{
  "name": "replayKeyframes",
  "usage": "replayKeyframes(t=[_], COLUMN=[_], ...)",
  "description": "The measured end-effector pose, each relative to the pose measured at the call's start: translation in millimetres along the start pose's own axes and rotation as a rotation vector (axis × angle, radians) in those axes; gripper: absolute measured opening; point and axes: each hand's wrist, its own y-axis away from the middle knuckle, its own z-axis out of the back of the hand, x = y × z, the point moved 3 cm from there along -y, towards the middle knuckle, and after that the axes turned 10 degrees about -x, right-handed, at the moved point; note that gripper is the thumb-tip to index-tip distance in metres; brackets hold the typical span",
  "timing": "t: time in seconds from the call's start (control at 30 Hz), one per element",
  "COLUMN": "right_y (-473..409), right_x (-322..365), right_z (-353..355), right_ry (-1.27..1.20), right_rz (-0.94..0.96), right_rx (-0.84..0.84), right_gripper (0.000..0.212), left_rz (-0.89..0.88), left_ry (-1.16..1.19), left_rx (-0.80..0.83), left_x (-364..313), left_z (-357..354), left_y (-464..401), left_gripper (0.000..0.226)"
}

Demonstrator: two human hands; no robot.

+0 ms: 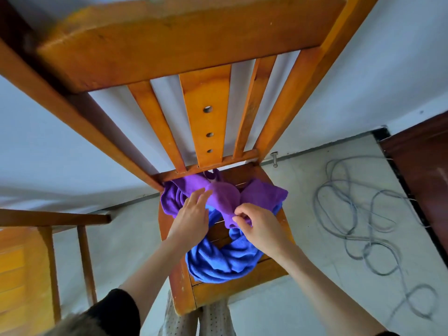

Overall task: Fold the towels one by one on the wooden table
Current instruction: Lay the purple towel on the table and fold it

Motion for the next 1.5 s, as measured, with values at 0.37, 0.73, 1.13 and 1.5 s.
replayKeyframes(t=[0.37, 0.73, 1.13, 1.5], right_y=[41, -25, -33, -10], right_x=[-37, -39, 20, 175], right_z=[-44, -78, 15, 204], right_ry=[0.109, 0.390, 0.180, 0.014], right_rz=[-0.220, -0.028, -0.017, 0.018], right_rx=[0.345, 0.276, -0.015, -0.351], right_gripper=[0.016, 0.039, 0.027, 0.024], left_rz=[0.096, -0.095, -0.166, -0.473], left_ry=[-0.204, -0.385, 0.059, 0.055], left_rx=[0.331, 0.277, -0.027, -0.157], left_x=[45, 56, 6, -150], left_z=[-57, -66, 66, 273], left_y=[-6, -18, -16, 21], left_gripper=[0.056, 0.030, 0.009, 0.008])
